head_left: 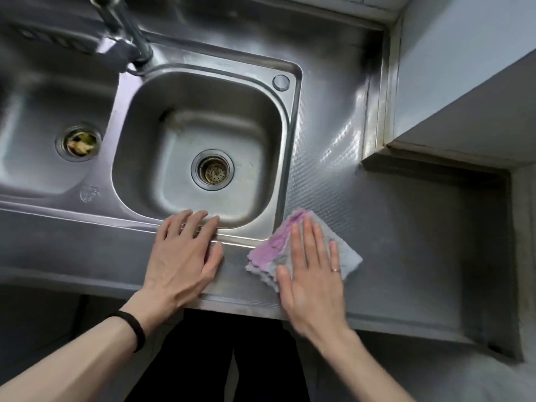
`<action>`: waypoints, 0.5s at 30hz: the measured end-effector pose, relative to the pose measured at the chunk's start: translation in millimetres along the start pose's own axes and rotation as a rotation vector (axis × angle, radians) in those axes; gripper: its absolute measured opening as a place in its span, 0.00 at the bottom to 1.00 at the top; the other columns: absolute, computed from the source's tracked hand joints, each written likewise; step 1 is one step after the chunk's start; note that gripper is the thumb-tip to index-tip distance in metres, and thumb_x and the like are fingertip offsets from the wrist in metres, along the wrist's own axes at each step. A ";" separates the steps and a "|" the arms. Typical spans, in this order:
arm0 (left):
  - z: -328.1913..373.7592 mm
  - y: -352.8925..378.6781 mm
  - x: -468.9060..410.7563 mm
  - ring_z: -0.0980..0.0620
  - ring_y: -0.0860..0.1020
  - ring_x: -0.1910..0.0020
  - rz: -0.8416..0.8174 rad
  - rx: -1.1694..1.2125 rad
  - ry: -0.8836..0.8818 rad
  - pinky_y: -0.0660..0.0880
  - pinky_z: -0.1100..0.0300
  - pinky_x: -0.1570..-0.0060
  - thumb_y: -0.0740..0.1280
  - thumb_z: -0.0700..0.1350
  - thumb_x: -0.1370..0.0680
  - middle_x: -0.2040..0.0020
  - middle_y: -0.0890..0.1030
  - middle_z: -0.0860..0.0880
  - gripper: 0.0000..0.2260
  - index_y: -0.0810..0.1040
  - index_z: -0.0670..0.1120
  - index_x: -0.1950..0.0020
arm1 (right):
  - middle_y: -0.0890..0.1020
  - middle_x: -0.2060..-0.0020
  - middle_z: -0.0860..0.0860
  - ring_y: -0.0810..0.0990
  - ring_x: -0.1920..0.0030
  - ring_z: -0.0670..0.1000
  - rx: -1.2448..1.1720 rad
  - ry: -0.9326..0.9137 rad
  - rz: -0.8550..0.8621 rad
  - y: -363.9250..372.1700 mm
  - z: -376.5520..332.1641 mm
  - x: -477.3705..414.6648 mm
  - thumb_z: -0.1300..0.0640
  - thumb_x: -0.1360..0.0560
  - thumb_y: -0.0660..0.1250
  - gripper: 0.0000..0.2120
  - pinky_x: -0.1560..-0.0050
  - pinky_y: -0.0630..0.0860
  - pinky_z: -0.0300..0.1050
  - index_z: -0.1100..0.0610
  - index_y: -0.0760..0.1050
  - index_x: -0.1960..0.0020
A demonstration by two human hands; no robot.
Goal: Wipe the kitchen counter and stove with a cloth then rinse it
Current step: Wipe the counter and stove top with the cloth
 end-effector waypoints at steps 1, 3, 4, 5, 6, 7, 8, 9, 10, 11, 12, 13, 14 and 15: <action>-2.7 0.5 -1.0 0.40 0.76 0.33 0.004 -0.013 0.015 0.67 0.44 0.30 0.56 0.56 0.20 0.35 0.81 0.45 0.23 0.80 0.47 0.33 | 0.47 0.15 0.55 0.45 0.15 0.53 0.006 -0.003 -0.007 -3.8 3.9 -16.2 0.44 0.18 0.50 0.35 0.17 0.46 0.59 0.58 0.49 0.15; -2.5 1.6 -1.6 0.41 0.78 0.39 0.028 -0.018 0.039 0.70 0.44 0.34 0.56 0.55 0.21 0.40 0.83 0.46 0.22 0.82 0.46 0.37 | 0.45 0.15 0.54 0.42 0.16 0.52 0.019 0.006 0.001 -14.0 13.8 -58.0 0.44 0.17 0.47 0.35 0.17 0.43 0.58 0.58 0.47 0.15; -1.4 1.6 -1.7 0.42 0.79 0.41 0.046 -0.007 0.042 0.70 0.44 0.35 0.57 0.54 0.21 0.42 0.83 0.46 0.21 0.82 0.46 0.38 | 0.45 0.15 0.54 0.41 0.16 0.52 0.025 0.014 0.010 -19.8 19.1 -81.3 0.44 0.17 0.46 0.34 0.17 0.42 0.58 0.58 0.46 0.15; -1.1 1.0 -1.9 0.42 0.79 0.42 0.067 0.009 0.044 0.70 0.44 0.36 0.58 0.54 0.22 0.43 0.84 0.46 0.20 0.82 0.46 0.39 | 0.45 0.15 0.55 0.41 0.16 0.52 0.029 0.020 0.020 -26.0 24.2 -104.4 0.45 0.17 0.46 0.34 0.17 0.42 0.58 0.58 0.46 0.15; -1.5 0.5 -1.7 0.42 0.79 0.43 0.086 0.022 0.045 0.70 0.44 0.36 0.59 0.53 0.22 0.44 0.84 0.46 0.20 0.82 0.46 0.39 | 0.45 0.15 0.55 0.42 0.16 0.52 0.031 0.031 0.023 -31.8 28.6 -124.9 0.45 0.16 0.46 0.34 0.17 0.42 0.59 0.58 0.45 0.15; -2.2 0.2 -1.3 0.42 0.79 0.43 0.097 0.032 0.045 0.70 0.44 0.36 0.59 0.53 0.22 0.44 0.83 0.46 0.19 0.82 0.46 0.39 | 0.45 0.15 0.55 0.42 0.16 0.52 0.034 0.052 0.023 -36.7 32.7 -141.0 0.45 0.15 0.47 0.33 0.17 0.42 0.59 0.58 0.45 0.15; -3.1 -0.1 -1.1 0.42 0.79 0.43 0.101 0.043 0.040 0.71 0.44 0.36 0.60 0.54 0.23 0.45 0.83 0.47 0.19 0.82 0.46 0.39 | 0.45 0.15 0.54 0.41 0.16 0.52 0.037 0.084 0.025 -39.6 35.7 -151.6 0.46 0.15 0.47 0.33 0.17 0.42 0.59 0.58 0.44 0.15; -4.1 -0.4 -1.5 0.42 0.79 0.43 0.103 0.053 0.033 0.71 0.43 0.36 0.60 0.54 0.23 0.45 0.83 0.47 0.19 0.82 0.46 0.39 | 0.44 0.15 0.54 0.41 0.16 0.52 0.036 0.121 0.034 -39.9 36.1 -156.8 0.46 0.14 0.48 0.32 0.17 0.41 0.59 0.57 0.43 0.15; -4.7 0.1 -2.1 0.42 0.80 0.43 0.100 0.062 0.030 0.71 0.43 0.36 0.60 0.54 0.23 0.44 0.83 0.47 0.19 0.82 0.46 0.39 | 0.44 0.15 0.54 0.41 0.16 0.52 0.026 0.166 0.049 -39.5 34.4 -155.8 0.46 0.14 0.48 0.32 0.17 0.41 0.59 0.57 0.43 0.15; -4.7 1.5 -2.4 0.42 0.80 0.43 0.094 0.072 0.031 0.71 0.43 0.35 0.60 0.54 0.23 0.44 0.83 0.47 0.20 0.82 0.46 0.39 | 0.45 0.15 0.54 0.42 0.16 0.52 0.009 0.210 0.067 -38.4 30.7 -148.6 0.46 0.14 0.47 0.33 0.17 0.41 0.58 0.57 0.43 0.15; -5.0 2.5 -2.5 0.42 0.80 0.43 0.089 0.082 0.032 0.71 0.43 0.35 0.60 0.54 0.22 0.44 0.83 0.47 0.20 0.82 0.46 0.39 | 0.45 0.15 0.54 0.42 0.16 0.52 -0.011 0.242 0.084 -35.8 24.2 -136.0 0.46 0.15 0.47 0.33 0.17 0.41 0.58 0.58 0.43 0.15; -5.6 2.9 -2.3 0.42 0.80 0.43 0.087 0.093 0.032 0.71 0.43 0.35 0.60 0.55 0.22 0.44 0.83 0.47 0.20 0.82 0.46 0.39 | 0.45 0.15 0.55 0.42 0.16 0.52 -0.026 0.261 0.098 -31.8 15.2 -117.7 0.45 0.15 0.45 0.33 0.17 0.42 0.58 0.58 0.43 0.15; -5.9 3.2 -2.3 0.42 0.80 0.43 0.088 0.102 0.034 0.70 0.43 0.34 0.60 0.55 0.22 0.45 0.83 0.47 0.20 0.82 0.46 0.39 | 0.45 0.15 0.55 0.42 0.16 0.52 -0.036 0.271 0.106 -25.8 5.1 -94.0 0.44 0.16 0.45 0.33 0.17 0.42 0.58 0.58 0.43 0.15; -6.4 3.0 -2.1 0.42 0.80 0.43 0.088 0.109 0.035 0.70 0.43 0.34 0.60 0.55 0.22 0.45 0.83 0.47 0.20 0.82 0.47 0.39 | 0.45 0.15 0.54 0.42 0.15 0.52 -0.041 0.274 0.109 -18.5 -6.0 -66.1 0.44 0.16 0.45 0.34 0.17 0.43 0.58 0.58 0.44 0.15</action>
Point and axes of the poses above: each hand's wrist, its own x-axis away from the middle knuckle, its own y-axis out of the palm, z = x × y, the point moved 7 cm from there along -x, towards the middle knuckle
